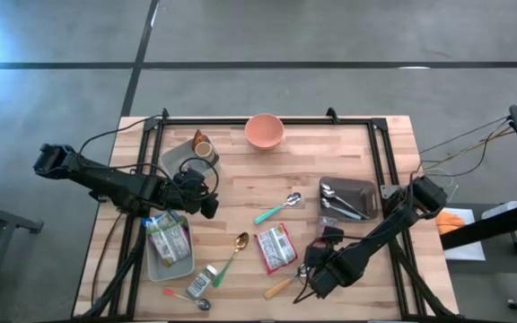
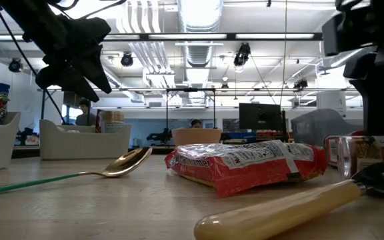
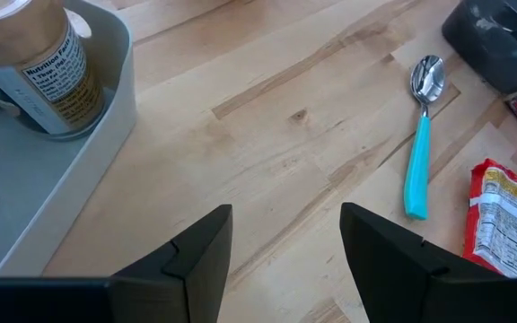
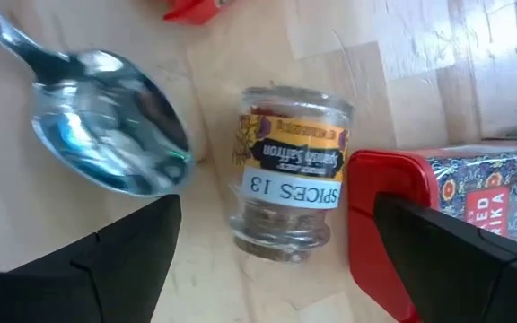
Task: Pick & Place Food Item
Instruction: Put the brown seasoning bottle into the top gray bin
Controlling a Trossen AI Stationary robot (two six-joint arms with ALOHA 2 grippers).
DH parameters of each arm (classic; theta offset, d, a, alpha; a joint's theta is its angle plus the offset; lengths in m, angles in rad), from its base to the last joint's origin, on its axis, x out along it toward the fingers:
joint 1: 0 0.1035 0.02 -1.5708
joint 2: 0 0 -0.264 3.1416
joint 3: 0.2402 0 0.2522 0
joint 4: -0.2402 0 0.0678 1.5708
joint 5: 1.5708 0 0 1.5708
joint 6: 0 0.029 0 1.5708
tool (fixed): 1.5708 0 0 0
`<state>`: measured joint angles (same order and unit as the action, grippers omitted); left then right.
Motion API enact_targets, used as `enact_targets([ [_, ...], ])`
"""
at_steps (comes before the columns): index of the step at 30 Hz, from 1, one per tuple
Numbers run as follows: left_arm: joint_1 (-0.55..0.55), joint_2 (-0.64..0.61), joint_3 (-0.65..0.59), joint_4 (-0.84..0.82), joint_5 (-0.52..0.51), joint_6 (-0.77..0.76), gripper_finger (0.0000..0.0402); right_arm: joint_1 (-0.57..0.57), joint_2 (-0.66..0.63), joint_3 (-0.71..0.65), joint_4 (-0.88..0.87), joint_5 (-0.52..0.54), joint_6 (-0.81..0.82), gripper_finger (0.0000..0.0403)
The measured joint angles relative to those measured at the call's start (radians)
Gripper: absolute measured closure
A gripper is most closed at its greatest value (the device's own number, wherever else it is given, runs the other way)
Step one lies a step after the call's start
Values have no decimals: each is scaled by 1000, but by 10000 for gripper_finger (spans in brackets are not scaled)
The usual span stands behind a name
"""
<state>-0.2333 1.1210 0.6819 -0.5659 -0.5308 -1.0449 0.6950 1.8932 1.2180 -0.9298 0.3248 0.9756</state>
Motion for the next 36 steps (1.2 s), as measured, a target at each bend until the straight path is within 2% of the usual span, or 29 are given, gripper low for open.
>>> enact_targets([
  [9,0,0,0,-3,0,0,189,-4,5,-34,58,-7,0,35],
  [12,0,0,0,-3,0,0,189,-4,5,-38,63,-8,0,48],
  [15,-1,0,0,-3,0,0,189,-4,5,-43,70,-15,0,92],
  [21,-1,0,0,-3,0,-1,189,-4,5,-51,73,-35,1,221],
  [24,0,0,0,-2,0,-3,189,-4,5,-51,68,-35,0,272],
  [31,0,0,0,-2,0,-4,189,-4,5,-51,70,-34,10,276],
  [33,0,0,0,-2,0,-4,189,1,5,-51,72,-38,28,254],
  [36,0,0,0,-2,0,-3,189,4,5,-52,70,-42,54,193],
])
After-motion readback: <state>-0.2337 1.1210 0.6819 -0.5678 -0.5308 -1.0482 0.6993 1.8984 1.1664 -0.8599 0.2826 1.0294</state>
